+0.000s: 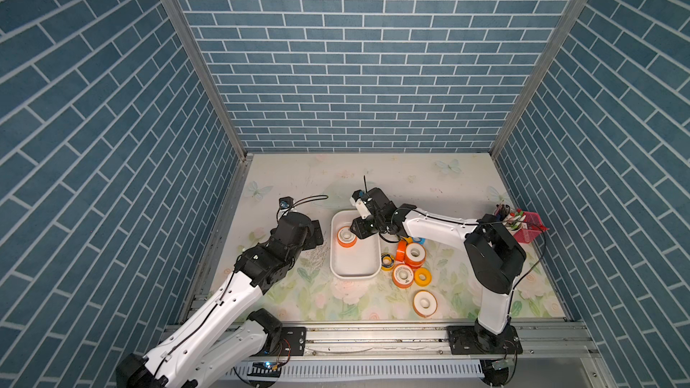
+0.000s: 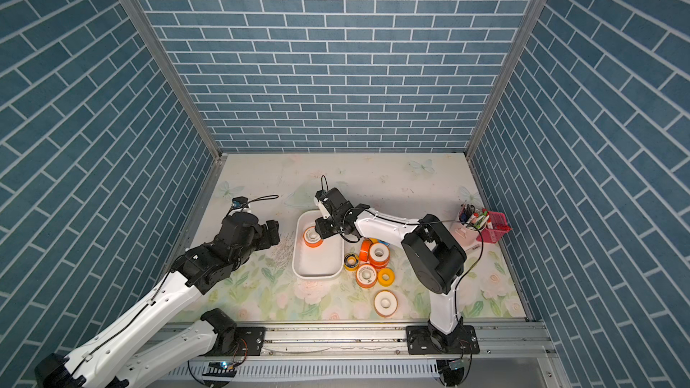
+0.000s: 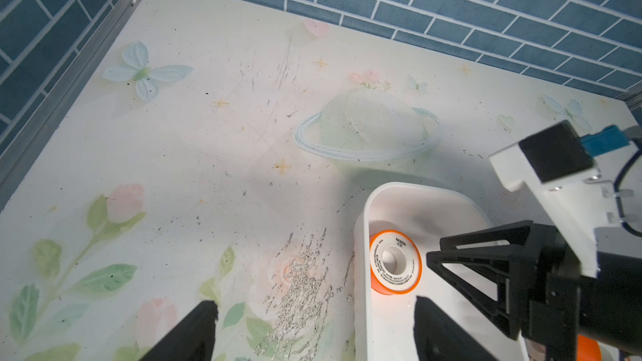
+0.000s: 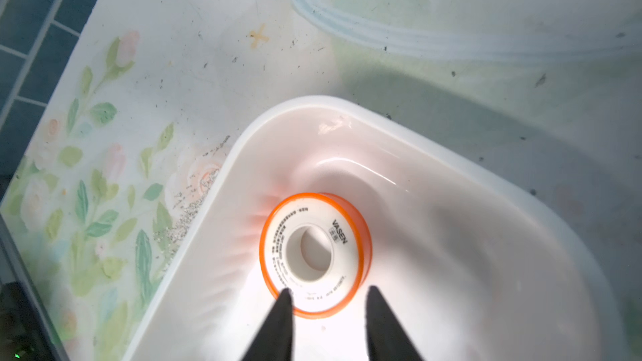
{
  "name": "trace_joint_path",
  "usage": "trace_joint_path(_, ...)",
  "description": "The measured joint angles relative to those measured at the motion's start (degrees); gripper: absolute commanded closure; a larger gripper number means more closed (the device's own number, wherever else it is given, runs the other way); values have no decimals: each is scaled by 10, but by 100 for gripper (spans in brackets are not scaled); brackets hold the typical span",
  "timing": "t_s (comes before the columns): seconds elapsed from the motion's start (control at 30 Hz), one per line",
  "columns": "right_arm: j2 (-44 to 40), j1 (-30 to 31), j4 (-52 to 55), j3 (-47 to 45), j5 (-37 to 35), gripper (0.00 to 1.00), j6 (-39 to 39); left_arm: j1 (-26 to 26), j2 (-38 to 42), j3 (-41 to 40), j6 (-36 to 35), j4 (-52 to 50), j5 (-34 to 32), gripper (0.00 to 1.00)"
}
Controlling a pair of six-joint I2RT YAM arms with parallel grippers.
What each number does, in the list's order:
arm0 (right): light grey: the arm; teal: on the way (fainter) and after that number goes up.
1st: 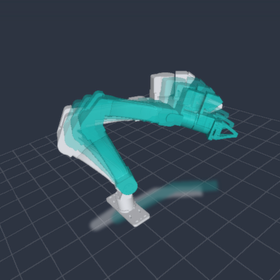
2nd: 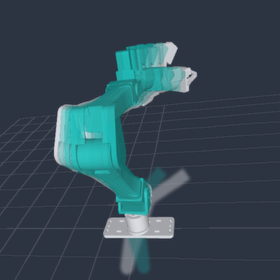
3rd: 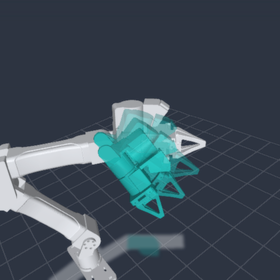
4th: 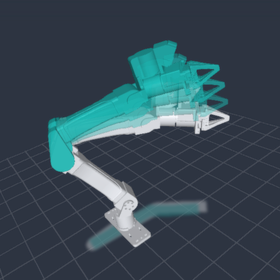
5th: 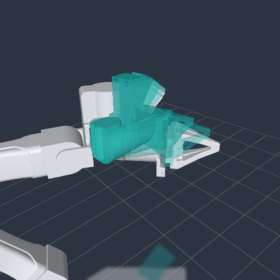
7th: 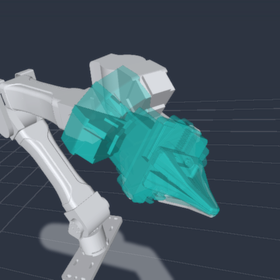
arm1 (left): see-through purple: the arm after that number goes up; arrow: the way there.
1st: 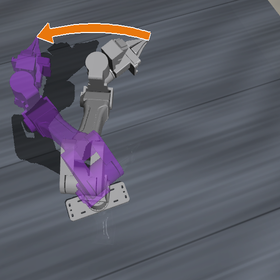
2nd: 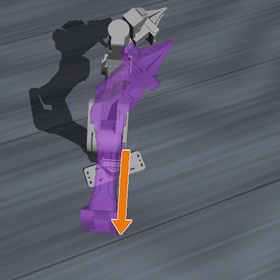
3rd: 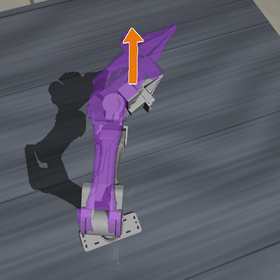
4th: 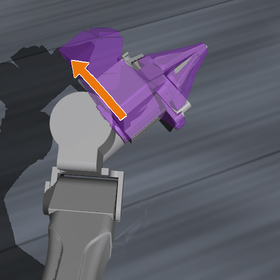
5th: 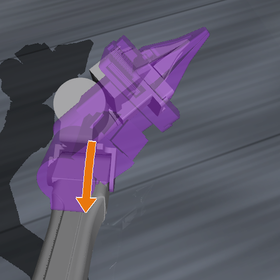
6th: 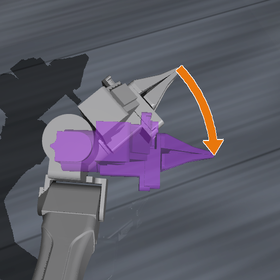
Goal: Put the sealing tape into the storage box
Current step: Place the sealing tape in the storage box.
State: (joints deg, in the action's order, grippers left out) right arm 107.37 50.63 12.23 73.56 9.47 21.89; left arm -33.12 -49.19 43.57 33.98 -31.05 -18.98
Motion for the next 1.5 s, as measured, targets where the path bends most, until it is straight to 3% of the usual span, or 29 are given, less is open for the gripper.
trace_joint_path(0.1,-5,10,17,-3,-8,88,-12,2,0,0,0,0,2,11)
trace_joint_path(0.23,-3,31,40,-3,-20,90,-18,5,1,0,-1,0,3,11)
trace_joint_path(1.2,80,49,42,42,-50,85,-18,9,1,0,-2,0,9,10)
trace_joint_path(1.33,47,49,26,18,-44,82,-23,9,1,0,-2,0,9,10)
trace_joint_path(1.5,-78,38,-6,-44,-43,81,-28,9,1,0,-5,1,14,10)
